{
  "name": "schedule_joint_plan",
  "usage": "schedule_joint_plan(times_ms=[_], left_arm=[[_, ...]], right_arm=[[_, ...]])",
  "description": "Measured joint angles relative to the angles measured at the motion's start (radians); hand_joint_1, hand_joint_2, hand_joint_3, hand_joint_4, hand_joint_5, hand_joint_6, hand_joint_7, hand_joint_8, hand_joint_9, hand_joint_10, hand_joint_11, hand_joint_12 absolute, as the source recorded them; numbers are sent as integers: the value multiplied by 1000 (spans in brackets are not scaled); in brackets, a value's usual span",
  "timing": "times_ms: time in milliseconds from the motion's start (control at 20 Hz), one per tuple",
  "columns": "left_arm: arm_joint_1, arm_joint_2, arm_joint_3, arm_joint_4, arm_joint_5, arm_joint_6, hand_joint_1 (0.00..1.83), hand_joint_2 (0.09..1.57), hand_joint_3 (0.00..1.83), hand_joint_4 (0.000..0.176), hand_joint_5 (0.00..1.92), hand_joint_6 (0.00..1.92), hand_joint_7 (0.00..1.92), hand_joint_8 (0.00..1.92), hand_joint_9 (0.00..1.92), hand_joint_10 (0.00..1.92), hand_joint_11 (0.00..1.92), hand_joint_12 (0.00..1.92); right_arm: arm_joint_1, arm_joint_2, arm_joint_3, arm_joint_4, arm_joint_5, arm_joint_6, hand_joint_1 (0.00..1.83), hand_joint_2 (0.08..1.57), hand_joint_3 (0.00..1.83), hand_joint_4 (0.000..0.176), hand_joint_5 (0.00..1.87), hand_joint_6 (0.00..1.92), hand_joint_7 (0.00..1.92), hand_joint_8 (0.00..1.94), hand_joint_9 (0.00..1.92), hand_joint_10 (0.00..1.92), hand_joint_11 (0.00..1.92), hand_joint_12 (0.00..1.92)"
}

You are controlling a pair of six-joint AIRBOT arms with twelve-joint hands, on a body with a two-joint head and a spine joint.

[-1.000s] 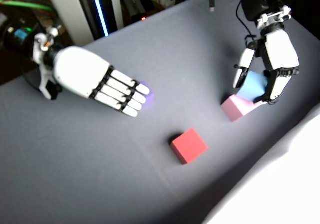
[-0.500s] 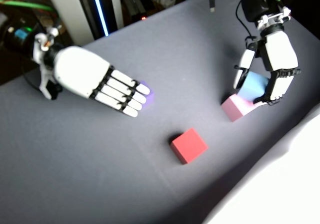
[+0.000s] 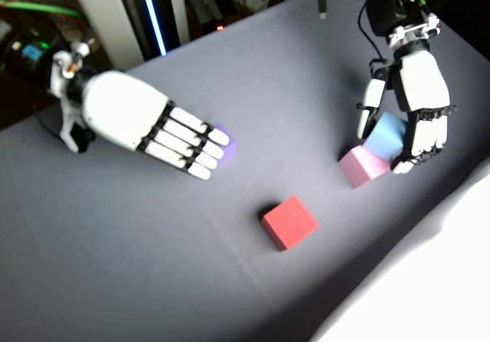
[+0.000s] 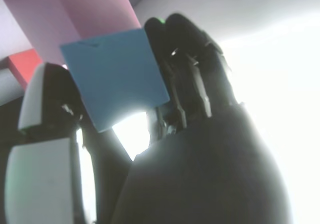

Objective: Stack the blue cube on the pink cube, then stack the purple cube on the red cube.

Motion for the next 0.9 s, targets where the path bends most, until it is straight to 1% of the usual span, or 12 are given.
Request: schedule_joint_plan(times_ms=[100,200,250,300,350,400,450,550,600,650,750,900], left_arm=[[0,0,0,2,0,0,947,1193,0,5,444,189,521,34,298,805,25,1716],[0,0,0,5,-1,0,939,1191,0,3,449,152,495,15,272,794,10,1722],[0,0,-2,8,-1,0,897,1182,0,20,432,109,458,2,231,723,1,1681],[0,0,-3,12,-2,0,890,1168,0,25,426,89,434,2,184,664,0,1565],[0,0,-3,17,-2,0,902,1145,0,41,406,59,387,0,86,551,0,1301],[0,0,-4,17,-2,0,888,1135,0,55,357,27,361,2,49,424,0,966],[0,2,-5,20,-2,0,871,1132,0,67,324,8,325,2,39,336,0,771],[0,2,-17,31,-2,2,825,1115,0,86,170,0,96,0,8,48,0,115],[0,2,-19,39,-2,1,808,1100,0,101,135,0,38,0,1,9,0,22],[0,4,-24,38,-3,2,796,1069,0,136,72,0,7,0,0,1,0,4],[0,9,-29,50,-13,0,774,1026,0,172,4,0,0,0,0,0,0,0],[0,19,-43,67,-26,2,734,1006,0,176,0,0,0,0,0,0,0,0]], right_arm=[[0,0,0,0,0,0,680,1335,1,0,0,0,0,0,0,0,0,0],[0,0,0,0,0,0,689,1332,0,0,0,0,0,0,0,0,0,0],[0,0,0,0,0,0,693,1332,0,0,0,0,0,0,0,0,0,0],[0,0,0,0,0,0,695,1332,0,0,0,0,0,0,0,0,0,0],[0,0,0,0,0,0,695,1331,0,0,0,0,0,0,0,0,0,0],[0,0,0,0,0,0,705,1328,0,0,0,0,0,0,0,0,0,0],[0,0,0,0,0,0,720,1327,0,0,0,0,0,0,0,0,0,0],[0,0,0,0,0,0,695,1331,0,0,0,0,0,0,0,0,0,0],[0,0,0,0,0,0,692,1332,0,0,0,0,0,0,0,0,0,0],[0,0,0,0,0,0,700,1332,0,0,0,0,0,0,0,0,0,0],[0,0,0,0,0,0,713,1330,0,0,0,0,0,0,0,0,0,0],[0,0,0,0,0,0,735,1327,0,0,0,0,0,0,0,0,0,0]])
